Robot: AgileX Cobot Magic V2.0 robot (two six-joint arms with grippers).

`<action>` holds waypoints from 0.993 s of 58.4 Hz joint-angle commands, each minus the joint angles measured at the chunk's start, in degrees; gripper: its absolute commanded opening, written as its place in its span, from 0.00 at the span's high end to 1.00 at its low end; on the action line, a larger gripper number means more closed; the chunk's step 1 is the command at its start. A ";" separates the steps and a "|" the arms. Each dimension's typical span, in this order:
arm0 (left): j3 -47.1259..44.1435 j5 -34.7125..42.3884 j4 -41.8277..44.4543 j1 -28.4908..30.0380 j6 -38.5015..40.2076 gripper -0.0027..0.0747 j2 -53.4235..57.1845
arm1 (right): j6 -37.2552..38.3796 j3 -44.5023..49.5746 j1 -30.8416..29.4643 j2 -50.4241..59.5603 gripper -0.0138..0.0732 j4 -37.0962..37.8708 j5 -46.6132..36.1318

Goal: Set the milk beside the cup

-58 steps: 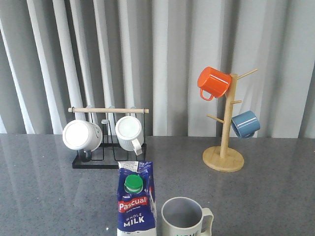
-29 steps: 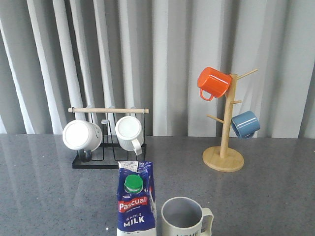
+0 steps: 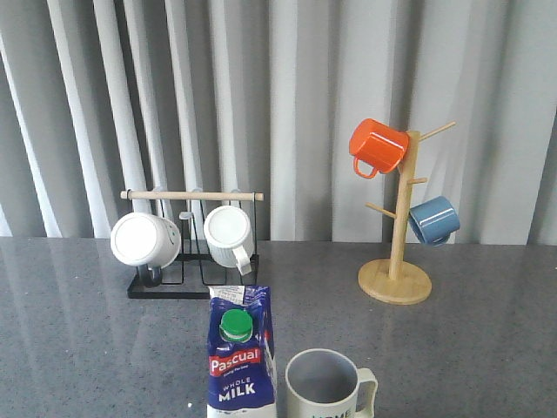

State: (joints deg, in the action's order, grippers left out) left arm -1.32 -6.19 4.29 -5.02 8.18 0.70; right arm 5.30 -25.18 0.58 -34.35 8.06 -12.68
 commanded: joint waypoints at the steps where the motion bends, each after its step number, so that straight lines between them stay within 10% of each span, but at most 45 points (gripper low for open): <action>1: 0.88 3.74 -0.10 -0.10 0.55 0.97 0.60 | -0.19 -1.56 -0.21 0.00 0.85 0.30 -4.09; 28: 0.88 3.74 -0.10 -0.10 0.55 0.97 0.60 | -2.96 17.98 -0.21 18.96 0.85 1.28 -6.48; 58: 0.88 3.74 -0.10 -0.10 0.55 0.97 0.60 | -0.01 27.28 -0.21 35.68 0.85 -1.06 9.59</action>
State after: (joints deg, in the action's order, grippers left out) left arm -1.32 -6.26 4.29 -5.02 8.18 0.70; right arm 5.35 1.55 0.58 0.59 7.51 0.00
